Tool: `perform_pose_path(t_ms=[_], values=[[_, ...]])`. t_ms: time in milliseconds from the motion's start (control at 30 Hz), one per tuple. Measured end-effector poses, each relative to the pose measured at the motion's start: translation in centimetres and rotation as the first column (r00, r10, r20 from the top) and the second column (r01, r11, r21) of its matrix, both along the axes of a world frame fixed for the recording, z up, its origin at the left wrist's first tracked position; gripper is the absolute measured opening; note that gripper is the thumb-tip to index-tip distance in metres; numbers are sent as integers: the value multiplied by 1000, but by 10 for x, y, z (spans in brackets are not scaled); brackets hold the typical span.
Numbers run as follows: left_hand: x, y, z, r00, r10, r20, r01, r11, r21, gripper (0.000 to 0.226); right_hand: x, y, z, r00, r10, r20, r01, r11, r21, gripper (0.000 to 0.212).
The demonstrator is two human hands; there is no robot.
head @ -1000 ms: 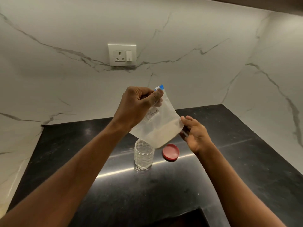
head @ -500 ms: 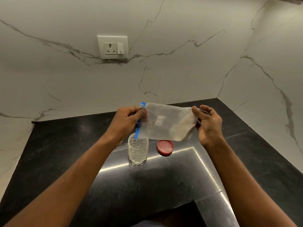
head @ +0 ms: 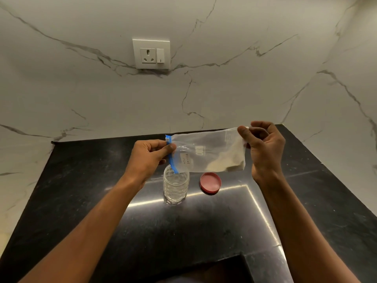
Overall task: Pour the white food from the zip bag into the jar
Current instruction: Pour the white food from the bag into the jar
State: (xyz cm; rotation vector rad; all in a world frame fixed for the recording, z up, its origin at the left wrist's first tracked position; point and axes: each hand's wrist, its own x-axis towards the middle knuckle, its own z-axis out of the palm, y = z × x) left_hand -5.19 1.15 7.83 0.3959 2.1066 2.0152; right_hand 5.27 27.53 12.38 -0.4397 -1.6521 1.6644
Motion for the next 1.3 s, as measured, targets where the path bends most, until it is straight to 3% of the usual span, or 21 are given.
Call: perform_pose_path(t_ms=[133, 367, 800, 1100, 1300], values=[[4, -4, -4, 999, 32, 2, -32, 999, 36, 20, -2, -5, 8, 999, 29, -12, -28, 995, 92, 28], [8, -7, -10, 999, 51, 8, -51, 997, 59, 8, -2, -11, 7, 1000, 19, 5, -19, 994, 106, 26], [12, -15, -18, 999, 39, 36, -42, 994, 97, 10, -2, -26, 13, 1000, -16, -27, 20, 987, 161, 24], [13, -21, -19, 997, 56, 59, -62, 992, 111, 14, -2, -22, 22, 987, 148, 65, -159, 960, 229, 27], [14, -27, -20, 996, 49, 77, -58, 991, 119, 14, -3, -27, 23, 994, 99, 44, -107, 952, 285, 34]])
